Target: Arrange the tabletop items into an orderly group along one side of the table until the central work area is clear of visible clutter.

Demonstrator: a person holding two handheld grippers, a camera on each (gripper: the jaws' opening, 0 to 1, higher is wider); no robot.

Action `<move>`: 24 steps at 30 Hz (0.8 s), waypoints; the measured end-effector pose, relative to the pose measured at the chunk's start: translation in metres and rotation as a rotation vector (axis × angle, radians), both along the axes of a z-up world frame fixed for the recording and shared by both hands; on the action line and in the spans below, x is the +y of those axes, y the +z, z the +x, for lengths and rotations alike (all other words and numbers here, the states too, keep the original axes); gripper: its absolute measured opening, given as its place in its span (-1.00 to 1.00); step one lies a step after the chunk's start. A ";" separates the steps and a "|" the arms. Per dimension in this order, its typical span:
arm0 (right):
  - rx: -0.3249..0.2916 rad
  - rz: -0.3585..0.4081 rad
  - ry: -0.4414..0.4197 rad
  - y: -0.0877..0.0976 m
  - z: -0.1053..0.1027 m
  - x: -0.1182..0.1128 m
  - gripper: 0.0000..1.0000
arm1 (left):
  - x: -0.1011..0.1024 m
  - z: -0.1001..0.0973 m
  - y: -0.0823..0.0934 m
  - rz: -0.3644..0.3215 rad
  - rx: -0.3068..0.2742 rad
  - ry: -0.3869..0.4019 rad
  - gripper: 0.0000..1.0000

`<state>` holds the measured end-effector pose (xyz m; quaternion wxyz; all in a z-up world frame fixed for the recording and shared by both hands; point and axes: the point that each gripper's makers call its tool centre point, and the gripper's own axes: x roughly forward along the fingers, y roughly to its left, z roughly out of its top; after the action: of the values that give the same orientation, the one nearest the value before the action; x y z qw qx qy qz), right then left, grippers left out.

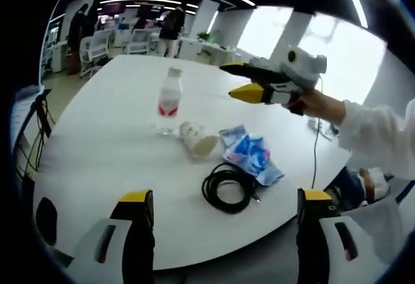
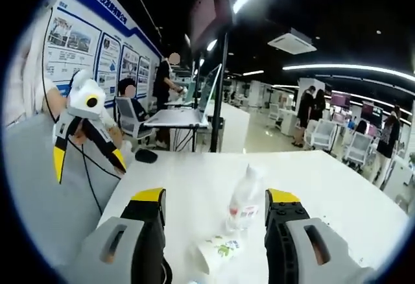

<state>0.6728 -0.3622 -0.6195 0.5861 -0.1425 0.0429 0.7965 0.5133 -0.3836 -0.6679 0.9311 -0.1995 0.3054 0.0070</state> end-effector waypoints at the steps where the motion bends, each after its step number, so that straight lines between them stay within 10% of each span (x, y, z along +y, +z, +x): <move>1: 0.001 -0.002 -0.002 -0.001 0.000 -0.001 0.18 | 0.000 0.000 0.000 -0.001 0.000 0.002 0.76; 24: 0.083 -0.129 -0.053 -0.057 0.000 -0.026 0.17 | 0.000 -0.002 -0.005 -0.016 0.020 0.003 0.72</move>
<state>0.6727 -0.3884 -0.6764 0.5941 -0.1456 0.1222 0.7816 0.5116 -0.3835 -0.6725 0.9262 -0.2074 0.3147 0.0078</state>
